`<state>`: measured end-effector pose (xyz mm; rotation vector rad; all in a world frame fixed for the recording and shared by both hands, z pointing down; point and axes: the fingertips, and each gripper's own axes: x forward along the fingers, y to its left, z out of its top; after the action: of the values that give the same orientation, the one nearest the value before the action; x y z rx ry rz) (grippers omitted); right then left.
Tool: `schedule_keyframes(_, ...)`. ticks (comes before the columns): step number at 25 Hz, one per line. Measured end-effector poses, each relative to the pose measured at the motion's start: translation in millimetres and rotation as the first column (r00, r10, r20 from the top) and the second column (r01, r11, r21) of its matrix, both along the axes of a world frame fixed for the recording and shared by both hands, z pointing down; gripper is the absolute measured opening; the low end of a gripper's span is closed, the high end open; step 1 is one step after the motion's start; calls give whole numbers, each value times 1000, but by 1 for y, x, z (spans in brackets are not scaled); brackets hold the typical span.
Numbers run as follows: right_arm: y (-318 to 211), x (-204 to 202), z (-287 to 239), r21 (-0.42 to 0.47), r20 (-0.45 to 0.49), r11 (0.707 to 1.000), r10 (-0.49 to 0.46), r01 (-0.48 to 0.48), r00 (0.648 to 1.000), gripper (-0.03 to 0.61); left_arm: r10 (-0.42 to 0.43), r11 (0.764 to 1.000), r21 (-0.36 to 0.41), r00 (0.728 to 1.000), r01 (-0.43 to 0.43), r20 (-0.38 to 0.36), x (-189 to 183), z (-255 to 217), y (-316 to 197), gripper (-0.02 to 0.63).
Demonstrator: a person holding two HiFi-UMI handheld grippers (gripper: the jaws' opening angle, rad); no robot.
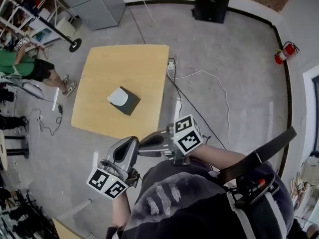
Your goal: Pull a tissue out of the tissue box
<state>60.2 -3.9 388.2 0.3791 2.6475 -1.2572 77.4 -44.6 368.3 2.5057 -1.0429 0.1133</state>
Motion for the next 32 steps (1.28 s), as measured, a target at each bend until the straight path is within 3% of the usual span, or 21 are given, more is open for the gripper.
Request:
schedule_keyframes(7, -31, 22, 11, -54, -30, 998, -37, 36, 999, 0, -72, 997, -14, 997, 72, 6, 4, 7, -28, 2)
schedule_keyframes(14, -33, -21, 6, -45, -50, 991, -130, 128, 990, -1, -200, 980, -23, 980, 200, -11, -56, 3, -34, 2)
schedule_keyframes(17, -31, -35, 11, -55, -82, 993, -113, 109, 990, 0, -189, 982, -33, 981, 189, -29, -69, 7, -33, 2)
schedule_keyframes(23, -50, -97, 13, -65, -193, 997, -52, 40, 980, -1, -183, 983, 3, 980, 184, -72, -139, -15, -45, 2)
schedule_keyframes(32, -65, -107, 32, -56, -275, 998, -31, 16, 961, -2, -127, 992, -31, 989, 125, -76, -146, 9, -75, 2)
